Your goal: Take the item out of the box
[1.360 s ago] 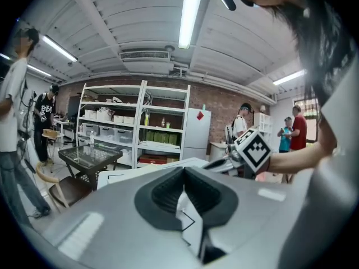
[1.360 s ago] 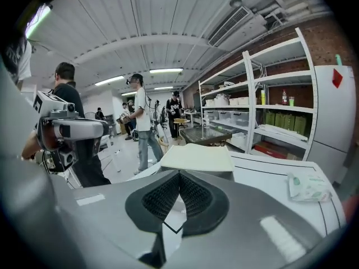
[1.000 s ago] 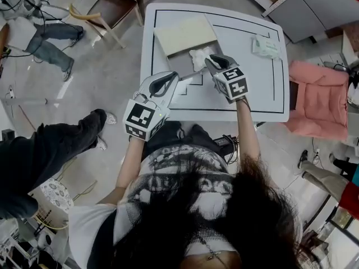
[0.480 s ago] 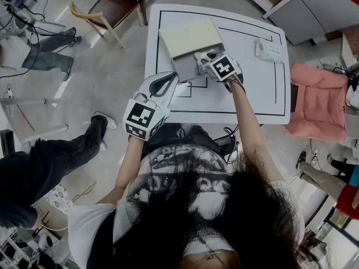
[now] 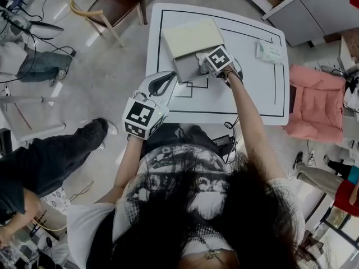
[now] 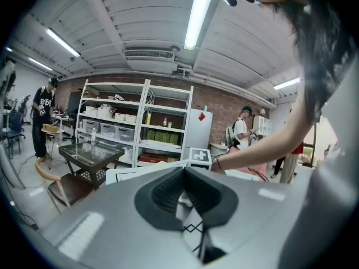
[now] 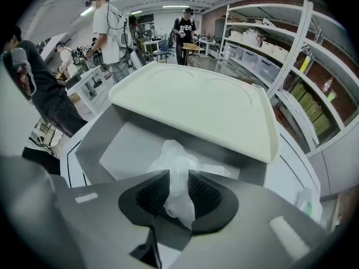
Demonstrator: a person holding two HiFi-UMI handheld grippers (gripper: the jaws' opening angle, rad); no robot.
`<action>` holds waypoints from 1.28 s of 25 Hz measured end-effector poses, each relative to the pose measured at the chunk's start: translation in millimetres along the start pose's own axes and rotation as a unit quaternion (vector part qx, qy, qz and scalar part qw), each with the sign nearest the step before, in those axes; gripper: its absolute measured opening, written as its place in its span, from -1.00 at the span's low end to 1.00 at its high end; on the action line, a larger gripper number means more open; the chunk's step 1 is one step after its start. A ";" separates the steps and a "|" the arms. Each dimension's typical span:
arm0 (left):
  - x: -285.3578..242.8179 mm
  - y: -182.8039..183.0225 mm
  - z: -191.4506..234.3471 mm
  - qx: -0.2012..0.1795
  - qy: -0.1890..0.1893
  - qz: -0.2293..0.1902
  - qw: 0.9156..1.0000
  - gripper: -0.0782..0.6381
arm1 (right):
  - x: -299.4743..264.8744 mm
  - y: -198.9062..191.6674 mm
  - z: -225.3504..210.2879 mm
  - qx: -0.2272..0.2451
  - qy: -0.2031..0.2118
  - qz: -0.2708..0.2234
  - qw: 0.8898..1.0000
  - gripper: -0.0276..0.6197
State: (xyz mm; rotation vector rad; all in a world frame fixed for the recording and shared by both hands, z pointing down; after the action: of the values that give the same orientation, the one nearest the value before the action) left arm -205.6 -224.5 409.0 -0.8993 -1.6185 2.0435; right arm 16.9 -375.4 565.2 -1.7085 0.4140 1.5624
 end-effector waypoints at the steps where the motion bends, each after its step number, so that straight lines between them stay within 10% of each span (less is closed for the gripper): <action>1: 0.4 -0.5 0.4 0.000 0.000 0.000 1.000 -0.78 | 2.0 0.4 -0.5 0.002 -0.005 -0.001 1.000 -0.62; 32: -18.3 -2.0 -36.1 -0.009 -0.013 0.020 1.000 -0.78 | 108.3 -34.1 29.5 -0.051 -0.031 -0.199 0.978 -0.89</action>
State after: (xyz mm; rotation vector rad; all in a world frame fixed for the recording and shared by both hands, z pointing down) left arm -167.9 -209.9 410.7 -0.9224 -1.6481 2.0775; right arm 41.0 -304.6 474.8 -1.6889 -0.0442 1.3533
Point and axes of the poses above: the fingertips, and each gripper's own axes: x backward along the fingers, z to its left, y out of its top, the point moved 9 cm from there along x, backward along the fingers, and after that the axes turned 2 degrees about -y, right-handed, at the moved point
